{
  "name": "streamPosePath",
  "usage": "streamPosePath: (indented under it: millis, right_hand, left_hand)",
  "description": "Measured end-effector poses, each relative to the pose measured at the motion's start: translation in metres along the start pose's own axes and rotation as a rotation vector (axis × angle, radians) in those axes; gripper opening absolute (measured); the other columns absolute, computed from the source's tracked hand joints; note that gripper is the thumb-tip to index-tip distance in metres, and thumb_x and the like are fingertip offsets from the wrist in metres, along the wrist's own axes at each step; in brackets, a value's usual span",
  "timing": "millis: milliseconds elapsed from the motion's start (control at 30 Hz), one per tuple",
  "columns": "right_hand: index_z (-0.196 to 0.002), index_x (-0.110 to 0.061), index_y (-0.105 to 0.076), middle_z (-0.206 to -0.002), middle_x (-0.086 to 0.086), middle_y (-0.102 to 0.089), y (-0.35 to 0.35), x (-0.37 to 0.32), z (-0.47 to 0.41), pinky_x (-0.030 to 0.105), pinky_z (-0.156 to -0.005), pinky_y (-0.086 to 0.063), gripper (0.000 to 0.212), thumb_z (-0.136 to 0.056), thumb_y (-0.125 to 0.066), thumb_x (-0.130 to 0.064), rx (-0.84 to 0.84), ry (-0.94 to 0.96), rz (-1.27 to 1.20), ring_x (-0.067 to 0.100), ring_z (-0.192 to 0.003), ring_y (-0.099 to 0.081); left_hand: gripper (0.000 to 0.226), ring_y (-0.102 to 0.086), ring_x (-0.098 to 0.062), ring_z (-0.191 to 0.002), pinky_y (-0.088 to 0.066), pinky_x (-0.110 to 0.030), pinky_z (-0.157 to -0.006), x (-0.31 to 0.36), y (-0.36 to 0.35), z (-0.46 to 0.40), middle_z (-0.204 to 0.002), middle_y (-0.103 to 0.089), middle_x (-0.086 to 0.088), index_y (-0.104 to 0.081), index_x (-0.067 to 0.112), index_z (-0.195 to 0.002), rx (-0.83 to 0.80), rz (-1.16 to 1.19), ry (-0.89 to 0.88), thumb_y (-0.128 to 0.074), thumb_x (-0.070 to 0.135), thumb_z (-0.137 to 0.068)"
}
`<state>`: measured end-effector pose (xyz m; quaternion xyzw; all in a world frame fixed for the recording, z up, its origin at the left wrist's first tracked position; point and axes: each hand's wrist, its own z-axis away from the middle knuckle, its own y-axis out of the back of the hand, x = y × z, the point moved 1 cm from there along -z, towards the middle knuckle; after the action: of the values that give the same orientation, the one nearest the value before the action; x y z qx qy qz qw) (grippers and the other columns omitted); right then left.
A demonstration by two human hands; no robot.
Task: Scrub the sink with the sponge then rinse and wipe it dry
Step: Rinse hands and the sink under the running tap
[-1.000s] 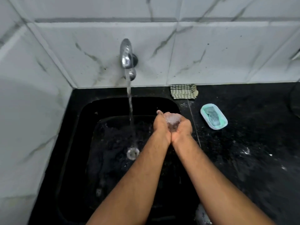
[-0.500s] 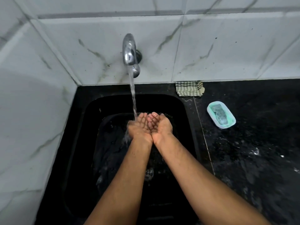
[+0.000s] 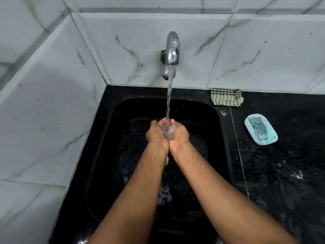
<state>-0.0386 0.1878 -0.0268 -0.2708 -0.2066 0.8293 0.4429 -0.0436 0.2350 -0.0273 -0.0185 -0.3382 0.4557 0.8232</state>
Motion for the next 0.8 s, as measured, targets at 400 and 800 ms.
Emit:
streamPosePath:
  millis: [400, 800]
  right_hand:
    - [-0.088, -0.002, -0.065, -0.081, 0.012, -0.069, 0.098, -0.079, 0.055, 0.029, -0.054, -0.058, 0.017, -0.094, -0.053, -0.012, 0.183, 0.196, -0.008, 0.023, -0.061, -0.069]
    - [-0.095, -0.003, -0.069, -0.098, 0.009, -0.068, 0.141, -0.085, 0.062, 0.031, -0.098, -0.052, 0.023, -0.099, -0.050, -0.016, 0.384, 0.366, 0.018, 0.018, -0.090, -0.064]
  left_hand:
    - [0.033, -0.066, -0.017, -0.058, -0.056, -0.025, -0.061, -0.112, -0.042, 0.068, -0.071, -0.070, -0.003, -0.067, 0.009, -0.081, -0.099, -0.112, 0.161, -0.055, 0.033, -0.100]
    - [0.063, -0.056, -0.028, -0.128, -0.044, -0.033, -0.108, -0.140, -0.032, 0.081, -0.139, -0.058, -0.017, -0.056, -0.002, -0.134, -0.177, -0.098, 0.280, -0.024, 0.045, -0.108]
